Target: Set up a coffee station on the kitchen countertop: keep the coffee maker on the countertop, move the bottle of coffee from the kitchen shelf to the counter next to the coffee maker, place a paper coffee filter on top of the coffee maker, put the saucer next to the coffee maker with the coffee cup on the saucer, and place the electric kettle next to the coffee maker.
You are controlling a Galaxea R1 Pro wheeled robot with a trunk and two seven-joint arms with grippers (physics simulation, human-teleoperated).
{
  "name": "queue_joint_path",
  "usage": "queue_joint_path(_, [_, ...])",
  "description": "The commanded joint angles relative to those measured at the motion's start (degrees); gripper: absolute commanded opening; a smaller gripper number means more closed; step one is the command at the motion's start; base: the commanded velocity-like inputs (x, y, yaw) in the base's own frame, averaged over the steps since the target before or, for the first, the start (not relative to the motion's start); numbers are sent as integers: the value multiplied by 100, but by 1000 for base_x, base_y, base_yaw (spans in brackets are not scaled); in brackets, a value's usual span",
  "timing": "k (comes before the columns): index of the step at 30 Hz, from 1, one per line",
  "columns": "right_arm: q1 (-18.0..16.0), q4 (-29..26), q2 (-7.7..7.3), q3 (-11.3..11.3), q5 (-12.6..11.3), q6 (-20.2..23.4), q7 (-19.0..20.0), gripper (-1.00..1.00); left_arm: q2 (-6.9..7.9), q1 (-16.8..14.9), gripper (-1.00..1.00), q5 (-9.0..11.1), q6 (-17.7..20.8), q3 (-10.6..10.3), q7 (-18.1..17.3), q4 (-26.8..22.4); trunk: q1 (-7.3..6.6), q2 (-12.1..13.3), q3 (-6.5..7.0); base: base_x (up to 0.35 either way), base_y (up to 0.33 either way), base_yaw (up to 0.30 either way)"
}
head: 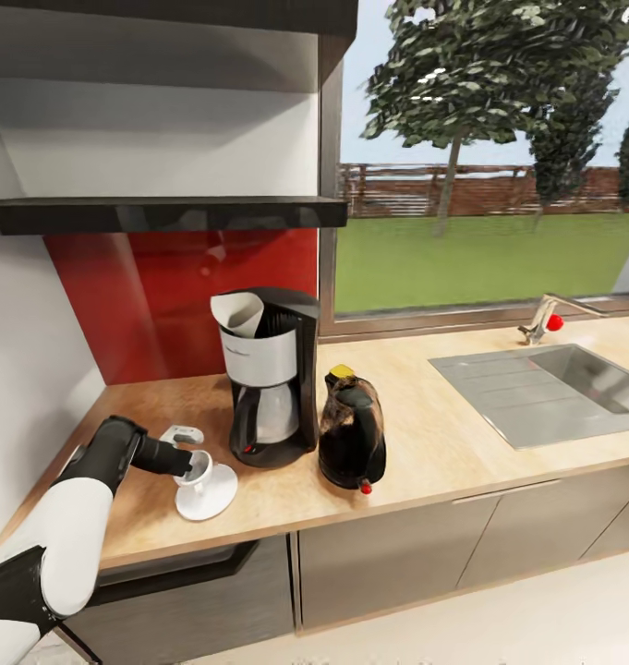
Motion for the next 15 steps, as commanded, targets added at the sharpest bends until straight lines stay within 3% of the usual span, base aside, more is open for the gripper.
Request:
queue_joint_path(1, [-4,1,1,49,-54,-8,-23,100,-4,-5,-100,-35,32,31,-43,-5,1,-14,-13,-246,0,0])
queue_joint_path(5, [-3,-1,1,49,-54,-8,-23,100,-1,-9,-100,-29,32,31,-43,-5,1,-14,-13,-123,0,0])
queue_joint_path(15, [-4,-1,1,49,-54,-8,-21,100,-17,-2,-100,-25,28,29,-43,-4,1,-14,-13,-8,0,0])
